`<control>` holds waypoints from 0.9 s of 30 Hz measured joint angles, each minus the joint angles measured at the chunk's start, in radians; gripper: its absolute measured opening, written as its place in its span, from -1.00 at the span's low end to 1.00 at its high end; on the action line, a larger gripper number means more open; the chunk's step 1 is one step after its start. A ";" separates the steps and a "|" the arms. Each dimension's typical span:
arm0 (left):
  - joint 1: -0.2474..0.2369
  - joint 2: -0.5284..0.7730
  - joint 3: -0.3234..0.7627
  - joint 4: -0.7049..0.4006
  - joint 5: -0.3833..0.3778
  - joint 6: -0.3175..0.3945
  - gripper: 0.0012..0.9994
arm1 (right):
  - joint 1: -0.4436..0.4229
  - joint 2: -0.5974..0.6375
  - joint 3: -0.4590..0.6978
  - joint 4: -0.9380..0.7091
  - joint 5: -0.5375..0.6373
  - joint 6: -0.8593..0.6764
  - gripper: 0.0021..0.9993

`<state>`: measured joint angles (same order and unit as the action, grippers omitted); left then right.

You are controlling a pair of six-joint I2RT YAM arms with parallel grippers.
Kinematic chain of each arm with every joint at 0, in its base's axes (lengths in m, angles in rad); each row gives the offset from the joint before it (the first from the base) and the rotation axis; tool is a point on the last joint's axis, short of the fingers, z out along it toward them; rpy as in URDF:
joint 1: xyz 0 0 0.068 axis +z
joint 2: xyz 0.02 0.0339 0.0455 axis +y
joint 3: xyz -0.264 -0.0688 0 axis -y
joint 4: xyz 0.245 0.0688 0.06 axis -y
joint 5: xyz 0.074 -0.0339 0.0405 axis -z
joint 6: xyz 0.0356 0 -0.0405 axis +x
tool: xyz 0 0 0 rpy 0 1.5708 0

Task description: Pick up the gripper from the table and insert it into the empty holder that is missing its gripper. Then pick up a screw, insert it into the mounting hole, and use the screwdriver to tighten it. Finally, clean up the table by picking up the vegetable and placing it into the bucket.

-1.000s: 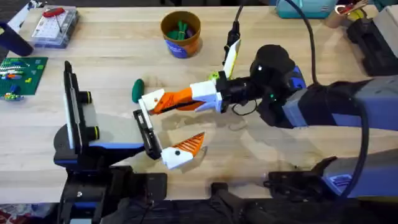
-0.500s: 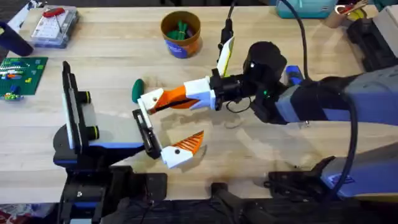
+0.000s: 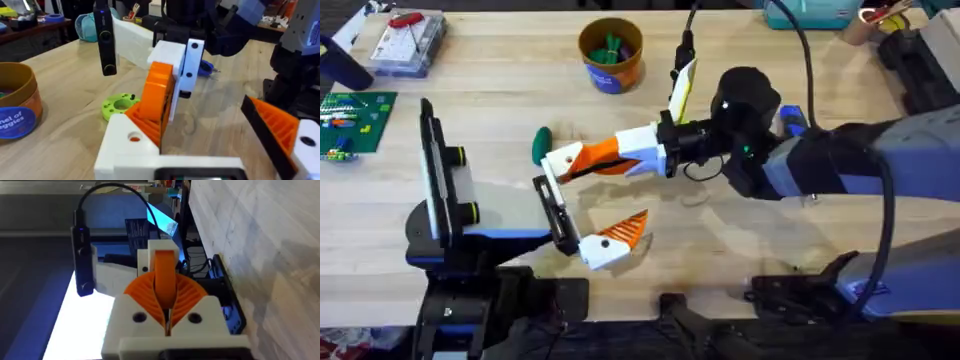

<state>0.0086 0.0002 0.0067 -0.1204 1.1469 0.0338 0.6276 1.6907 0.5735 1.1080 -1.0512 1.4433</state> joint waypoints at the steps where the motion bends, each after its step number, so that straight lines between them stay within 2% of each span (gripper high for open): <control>1: 0.000 0.000 0.000 0.000 0.000 0.000 0.98 | 0.000 0.000 0.000 0.000 0.000 0.000 -0.96; 24: 0.000 0.000 0.000 0.000 0.000 0.000 0.98 | 0.000 0.000 0.000 0.000 0.000 0.000 -0.99; 26: 0.000 0.000 0.000 0.000 0.000 0.000 0.98 | 0.000 0.000 0.000 -0.002 0.001 0.000 -0.90; 27: 0.000 0.000 0.000 0.000 0.002 0.001 0.98 | 0.001 0.000 0.000 -0.005 0.003 0.001 -0.74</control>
<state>0.0085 0.0002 0.0067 -0.1205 1.1490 0.0351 0.6281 1.6912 0.5735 1.1031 -1.0477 1.4447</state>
